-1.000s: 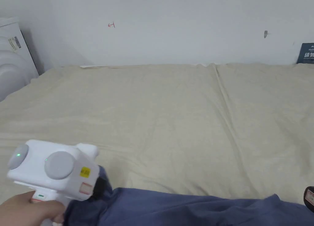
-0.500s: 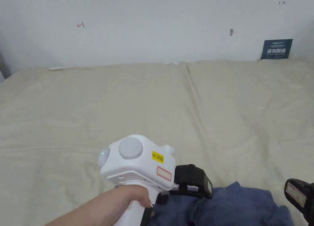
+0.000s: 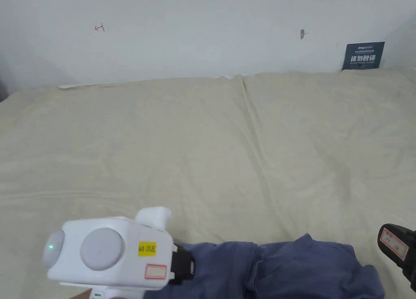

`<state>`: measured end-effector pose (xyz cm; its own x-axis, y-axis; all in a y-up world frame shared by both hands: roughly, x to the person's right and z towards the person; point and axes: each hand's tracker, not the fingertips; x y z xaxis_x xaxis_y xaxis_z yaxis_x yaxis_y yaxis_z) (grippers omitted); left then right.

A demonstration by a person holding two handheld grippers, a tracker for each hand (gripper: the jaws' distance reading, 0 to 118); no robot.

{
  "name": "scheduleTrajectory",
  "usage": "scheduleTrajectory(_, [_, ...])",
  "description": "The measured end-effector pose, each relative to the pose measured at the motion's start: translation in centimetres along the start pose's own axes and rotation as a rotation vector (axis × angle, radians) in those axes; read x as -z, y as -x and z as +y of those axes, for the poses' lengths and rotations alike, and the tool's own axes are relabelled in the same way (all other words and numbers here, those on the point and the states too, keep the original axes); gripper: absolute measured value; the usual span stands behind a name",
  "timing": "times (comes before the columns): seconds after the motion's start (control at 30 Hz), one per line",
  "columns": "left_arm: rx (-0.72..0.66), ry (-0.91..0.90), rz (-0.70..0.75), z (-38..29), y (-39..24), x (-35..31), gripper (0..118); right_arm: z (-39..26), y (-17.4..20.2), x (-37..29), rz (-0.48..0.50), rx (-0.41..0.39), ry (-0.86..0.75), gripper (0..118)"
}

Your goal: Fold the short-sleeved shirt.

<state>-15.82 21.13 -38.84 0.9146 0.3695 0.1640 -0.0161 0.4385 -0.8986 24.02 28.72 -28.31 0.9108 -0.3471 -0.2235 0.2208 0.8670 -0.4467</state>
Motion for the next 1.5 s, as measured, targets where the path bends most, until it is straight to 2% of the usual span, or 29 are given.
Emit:
scheduleTrajectory(0.07, [0.033,0.031,-0.035,-0.3,-1.1,2.1,0,-0.3,-0.3,-0.1,-0.001,-0.005,0.003,0])
scheduleTrajectory(0.2, [0.094,0.091,-0.001,-0.9,-4.6,6.3,0,-0.4,-0.3,-0.7,-0.004,-0.018,-0.004,0])
scheduleTrajectory(0.43, [0.091,0.07,-0.036,0.1,-6.3,6.5,0,0.0,1.0,-1.2,-0.008,-0.029,-0.004,0])
scheduleTrajectory(0.53, [0.056,0.072,-0.164,0.0,-6.5,6.5,0,-0.1,1.1,-1.3,-0.002,-0.03,-0.005,0])
scheduleTrajectory(0.6, [0.008,0.088,-0.34,-0.1,-6.0,6.6,0,0.3,2.2,-0.6,0.011,-0.022,-0.005,0])
scheduleTrajectory(0.67, [-0.111,0.108,-0.596,-0.6,-5.5,6.5,0,0.3,2.5,-0.5,0.012,-0.023,-0.008,0])
scheduleTrajectory(0.7, [-0.161,0.094,-0.674,-0.8,-5.2,6.0,0,0.3,2.5,-0.4,0.008,-0.026,-0.009,0])
scheduleTrajectory(0.73, [-0.179,0.06,-0.695,-0.9,-4.7,5.1,0,0.3,2.6,-0.4,0.007,-0.029,-0.01,0])
scheduleTrajectory(0.8, [-0.183,-0.052,-0.663,-0.5,-2.4,2.4,0,0.4,2.6,-0.4,0.008,-0.031,-0.009,0])
scheduleTrajectory(0.9, [-0.2,-0.176,-0.516,-0.2,2.1,-2.1,0,1.0,3.2,0.2,0.011,-0.035,-0.006,0])
scheduleTrajectory(1.03, [-0.133,-0.189,-0.226,-0.5,9.2,-5.2,0,1.2,3.5,0.5,0.009,-0.05,-0.002,0])
scheduleTrajectory(1.07, [-0.12,-0.175,-0.195,-0.7,10.8,-5.1,0,1.2,3.7,0.6,0.01,-0.05,0.002,0])
scheduleTrajectory(1.1, [-0.132,-0.168,-0.232,-0.9,12.7,-4.9,1,1.1,3.8,0.6,0.013,-0.052,0.006,0])
scheduleTrajectory(1.13, [-0.174,-0.128,-0.286,-1.3,13.9,-4.5,9,1.1,3.9,0.7,0.015,-0.055,0.011,0])
scheduleTrajectory(1.17, [-0.214,-0.093,-0.33,-1.6,15.1,-3.9,30,1.0,4.1,0.7,0.017,-0.058,0.018,0])
scheduleTrajectory(1.2, [-0.244,-0.067,-0.369,-1.9,16.1,-3.1,75,0.9,4.3,0.7,0.018,-0.061,0.024,0])
scheduleTrajectory(1.23, [-0.257,-0.032,-0.403,-2.1,16.8,-2.4,109,0.7,4.3,0.6,0.021,-0.064,0.028,0])
scheduleTrajectory(1.27, [-0.275,0.001,-0.493,-2.5,17.4,-1.3,118,0.6,4.3,0.4,0.023,-0.067,0.034,0])
scheduleTrajectory(1.3, [-0.329,0.046,-0.62,-3.4,18.2,-1.3,117,0.5,4.4,0.3,0.021,-0.073,0.04,0])
scheduleTrajectory(1.43, [-0.384,0.045,-0.548,-3.3,17.9,1.4,118,0.4,4.6,-0.5,0.029,-0.101,0.052,0])
scheduleTrajectory(1.47, [-0.379,-0.002,-0.65,-3.0,16.7,1.6,118,0.4,4.8,-0.7,0.032,-0.108,0.054,0])
scheduleTrajectory(1.5, [-0.38,-0.009,-0.688,-2.6,15.9,1.8,118,0.4,4.9,-0.8,0.035,-0.114,0.058,0])
